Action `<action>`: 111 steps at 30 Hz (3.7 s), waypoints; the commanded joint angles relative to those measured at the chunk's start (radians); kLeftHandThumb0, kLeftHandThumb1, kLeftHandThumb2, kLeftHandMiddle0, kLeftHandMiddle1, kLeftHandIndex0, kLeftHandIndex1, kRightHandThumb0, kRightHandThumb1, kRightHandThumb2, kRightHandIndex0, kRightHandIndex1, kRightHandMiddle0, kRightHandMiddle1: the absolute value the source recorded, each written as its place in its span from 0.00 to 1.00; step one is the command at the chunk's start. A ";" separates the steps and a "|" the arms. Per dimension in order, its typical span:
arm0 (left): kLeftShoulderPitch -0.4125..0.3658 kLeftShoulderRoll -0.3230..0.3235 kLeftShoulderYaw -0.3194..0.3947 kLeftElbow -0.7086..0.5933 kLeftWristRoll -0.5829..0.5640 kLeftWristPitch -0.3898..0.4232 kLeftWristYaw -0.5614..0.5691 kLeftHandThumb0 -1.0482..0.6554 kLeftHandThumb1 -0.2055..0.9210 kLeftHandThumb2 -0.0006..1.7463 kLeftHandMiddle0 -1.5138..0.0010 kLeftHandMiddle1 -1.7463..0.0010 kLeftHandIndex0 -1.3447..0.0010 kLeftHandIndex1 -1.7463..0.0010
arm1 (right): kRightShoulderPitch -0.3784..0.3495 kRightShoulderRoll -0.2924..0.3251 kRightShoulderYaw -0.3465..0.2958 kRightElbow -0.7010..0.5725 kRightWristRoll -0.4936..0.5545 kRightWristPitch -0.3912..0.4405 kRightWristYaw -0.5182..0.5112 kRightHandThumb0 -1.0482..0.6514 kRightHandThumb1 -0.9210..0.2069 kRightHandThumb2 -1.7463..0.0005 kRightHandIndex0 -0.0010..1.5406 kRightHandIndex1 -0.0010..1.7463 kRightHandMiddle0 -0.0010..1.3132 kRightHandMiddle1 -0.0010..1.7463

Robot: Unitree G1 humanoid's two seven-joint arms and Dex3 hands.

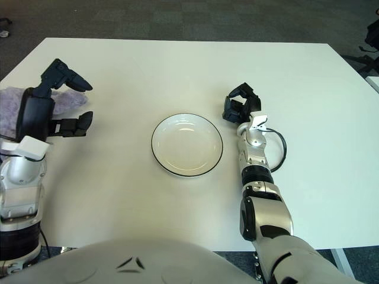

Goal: Put the doll into the plate.

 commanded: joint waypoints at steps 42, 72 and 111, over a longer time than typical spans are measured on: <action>-0.109 0.067 -0.038 0.100 0.528 0.248 0.098 0.20 0.92 0.35 0.84 0.25 1.00 0.17 | -0.014 -0.027 -0.001 0.088 0.002 0.019 0.007 0.35 0.47 0.30 0.78 1.00 0.43 1.00; -0.157 0.148 -0.074 0.215 0.890 0.435 0.147 0.11 0.99 0.28 0.98 0.05 1.00 0.44 | -0.016 -0.025 -0.003 0.103 0.001 0.003 0.012 0.35 0.47 0.30 0.76 1.00 0.42 1.00; -0.047 0.250 -0.019 -0.164 1.301 0.412 -0.723 0.00 1.00 0.42 0.88 0.02 1.00 0.79 | -0.011 -0.023 -0.006 0.085 0.006 0.016 0.013 0.34 0.48 0.29 0.79 1.00 0.43 1.00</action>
